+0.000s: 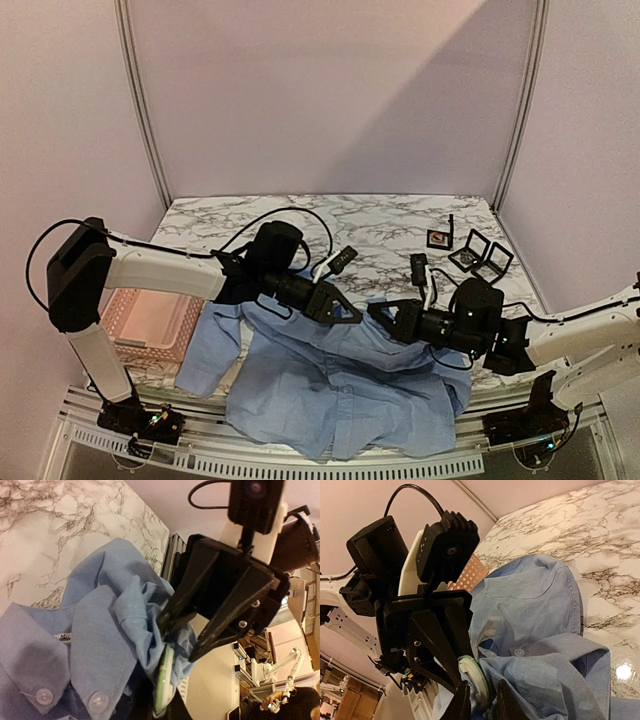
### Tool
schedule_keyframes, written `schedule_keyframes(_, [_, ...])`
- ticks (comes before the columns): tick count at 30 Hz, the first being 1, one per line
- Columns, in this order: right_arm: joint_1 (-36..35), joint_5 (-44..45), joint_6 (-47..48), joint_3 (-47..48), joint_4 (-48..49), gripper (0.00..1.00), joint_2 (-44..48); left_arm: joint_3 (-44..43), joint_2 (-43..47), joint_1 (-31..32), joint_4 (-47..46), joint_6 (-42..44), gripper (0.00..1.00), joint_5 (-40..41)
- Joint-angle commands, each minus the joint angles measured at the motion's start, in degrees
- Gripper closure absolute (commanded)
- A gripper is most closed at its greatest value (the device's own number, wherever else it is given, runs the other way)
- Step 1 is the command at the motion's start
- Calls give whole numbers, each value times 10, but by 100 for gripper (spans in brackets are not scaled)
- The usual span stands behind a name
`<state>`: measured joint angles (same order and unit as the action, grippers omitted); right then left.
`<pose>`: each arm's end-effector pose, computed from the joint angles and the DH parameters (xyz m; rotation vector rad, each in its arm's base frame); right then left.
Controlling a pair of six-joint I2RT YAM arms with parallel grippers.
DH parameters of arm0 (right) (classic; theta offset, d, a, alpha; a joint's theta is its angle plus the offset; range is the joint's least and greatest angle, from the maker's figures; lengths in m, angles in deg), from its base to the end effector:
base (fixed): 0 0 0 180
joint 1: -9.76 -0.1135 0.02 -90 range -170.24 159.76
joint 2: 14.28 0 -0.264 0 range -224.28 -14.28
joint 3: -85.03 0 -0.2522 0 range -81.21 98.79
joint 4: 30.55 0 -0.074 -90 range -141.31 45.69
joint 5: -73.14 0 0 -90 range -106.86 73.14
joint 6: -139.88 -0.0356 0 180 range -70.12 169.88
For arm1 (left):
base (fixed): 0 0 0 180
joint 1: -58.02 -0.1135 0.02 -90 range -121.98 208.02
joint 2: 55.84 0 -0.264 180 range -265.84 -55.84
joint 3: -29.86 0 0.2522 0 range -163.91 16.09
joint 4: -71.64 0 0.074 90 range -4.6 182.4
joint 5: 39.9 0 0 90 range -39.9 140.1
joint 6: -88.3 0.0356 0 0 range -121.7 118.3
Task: Remove the brooch from the garment
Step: Pass from the right arm to the left, then pass from the left arm to the right
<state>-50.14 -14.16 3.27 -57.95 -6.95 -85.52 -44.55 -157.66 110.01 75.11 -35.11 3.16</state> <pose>0.1275 0.2166 0.2015 -0.1877 1.9406 1.2689 0.2149 -0.3173 0.2053 0.9553 2.2370 -1.6621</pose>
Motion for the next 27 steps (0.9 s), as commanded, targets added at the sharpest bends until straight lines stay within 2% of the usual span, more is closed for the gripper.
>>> schedule_keyframes(1, [8,-20,7,11,-80,73,38,-17,4,1,58,56,100,3])
schedule_keyframes(5, [16,-63,23,26,-147,62,74,-36,9,4,126,100,100,6])
schedule_keyframes(7, [22,-91,32,40,-180,61,85,-44,13,7,146,120,100,5])
schedule_keyframes(12, [26,-145,57,78,-232,66,83,-60,18,17,193,161,100,2])
schedule_keyframes(15, [33,-184,64,93,-230,69,75,-66,20,25,210,179,100,3])
schedule_keyframes(27, [42,-235,67,111,-210,78,12,-66,34,35,216,190,100,3])
